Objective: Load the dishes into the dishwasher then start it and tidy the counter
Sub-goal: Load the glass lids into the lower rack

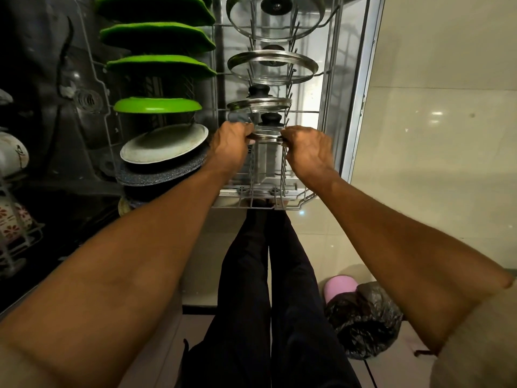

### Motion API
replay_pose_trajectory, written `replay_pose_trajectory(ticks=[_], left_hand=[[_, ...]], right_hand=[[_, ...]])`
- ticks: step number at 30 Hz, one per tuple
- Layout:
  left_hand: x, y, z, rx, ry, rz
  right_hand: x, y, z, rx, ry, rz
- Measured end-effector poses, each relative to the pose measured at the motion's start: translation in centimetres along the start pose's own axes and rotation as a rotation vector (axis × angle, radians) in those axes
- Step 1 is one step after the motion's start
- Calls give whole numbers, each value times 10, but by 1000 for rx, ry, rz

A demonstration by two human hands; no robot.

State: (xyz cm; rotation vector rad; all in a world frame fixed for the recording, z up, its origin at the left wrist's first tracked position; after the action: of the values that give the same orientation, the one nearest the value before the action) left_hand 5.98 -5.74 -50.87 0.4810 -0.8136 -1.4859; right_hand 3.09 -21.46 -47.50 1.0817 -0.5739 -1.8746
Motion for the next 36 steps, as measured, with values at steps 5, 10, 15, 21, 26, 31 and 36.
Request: replay_pose_trajectory(ticks=[5,10,15,21,26,31,36], left_hand=[[0,-9,-5,-54,37,-42],[1,-4,-3,-71,36,36],[-12,7,3,28,190,198],[-30,40,5,276,399,345],[-24,40,-21,185,325,339],[-27,36,-27,175,365,326],[-29,39,-27,223,301,323]], right_hand=[[5,-9,-4,-64,-47,-46],[5,-10,-5,-82,-55,-93],[9,4,-6,-15,-85,-190],[0,29,-26,142,-37,-183],[-6,25,-54,46,-28,-116],[-10,18,-68,-19,-65,-101],[-7,21,-66,18,-84,-103]])
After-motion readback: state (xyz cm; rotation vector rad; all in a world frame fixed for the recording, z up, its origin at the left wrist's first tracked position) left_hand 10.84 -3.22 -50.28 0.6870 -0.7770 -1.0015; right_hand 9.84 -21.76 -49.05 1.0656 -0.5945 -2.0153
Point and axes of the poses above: each hand's wrist, its own z-axis away from the middle knuckle, its own y-axis out of the back of the hand, x = y × z, the point moved 9 cm from there along -z, towards the middle knuckle, and after that the axes turned 13 degrees about -z, right-handed, at the moved point
